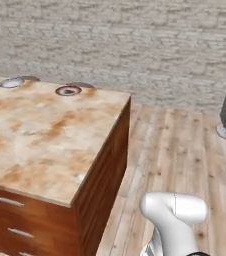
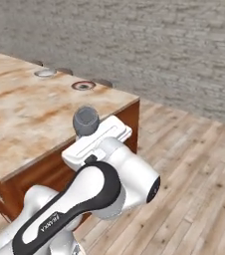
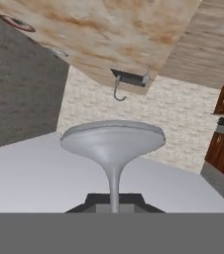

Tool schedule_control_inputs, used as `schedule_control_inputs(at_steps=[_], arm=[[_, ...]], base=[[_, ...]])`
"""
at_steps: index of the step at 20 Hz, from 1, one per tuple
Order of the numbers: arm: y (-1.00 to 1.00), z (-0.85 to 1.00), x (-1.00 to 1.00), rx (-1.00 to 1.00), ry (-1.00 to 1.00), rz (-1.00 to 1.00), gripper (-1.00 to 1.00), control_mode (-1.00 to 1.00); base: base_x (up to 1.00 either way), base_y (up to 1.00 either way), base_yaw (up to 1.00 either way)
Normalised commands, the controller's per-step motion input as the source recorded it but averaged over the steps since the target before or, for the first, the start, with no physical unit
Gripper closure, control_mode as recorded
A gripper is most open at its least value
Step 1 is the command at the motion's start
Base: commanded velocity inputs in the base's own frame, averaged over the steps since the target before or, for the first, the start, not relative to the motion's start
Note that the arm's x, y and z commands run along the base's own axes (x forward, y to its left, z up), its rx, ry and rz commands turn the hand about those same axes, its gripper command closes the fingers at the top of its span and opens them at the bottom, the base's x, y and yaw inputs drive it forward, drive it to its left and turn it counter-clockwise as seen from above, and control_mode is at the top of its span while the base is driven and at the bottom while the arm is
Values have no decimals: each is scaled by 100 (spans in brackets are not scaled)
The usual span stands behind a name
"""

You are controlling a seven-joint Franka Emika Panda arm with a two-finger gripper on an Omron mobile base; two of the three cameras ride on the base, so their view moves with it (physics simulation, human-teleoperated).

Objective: Retrieve the wine glasses from the counter and place one next to each plate.

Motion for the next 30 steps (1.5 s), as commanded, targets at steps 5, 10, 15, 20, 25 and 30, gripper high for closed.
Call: schedule_control_inputs(at_steps=[5, 10, 15, 20, 25, 30], arm=[[0, 0, 0, 0, 0, 0, 100, 100], [0, 0, 0, 0, 0, 0, 100, 100], [0, 0, 0, 0, 0, 0, 100, 100], [0, 0, 0, 0, 0, 0, 100, 100], [0, 0, 0, 0, 0, 0, 100, 100], [0, 0, 0, 0, 0, 0, 100, 100]], base=[[12, -83, 64], [6, -70, 70], [0, -70, 71], [-8, -91, 60], [-58, -100, 19], [-22, -100, 0]])
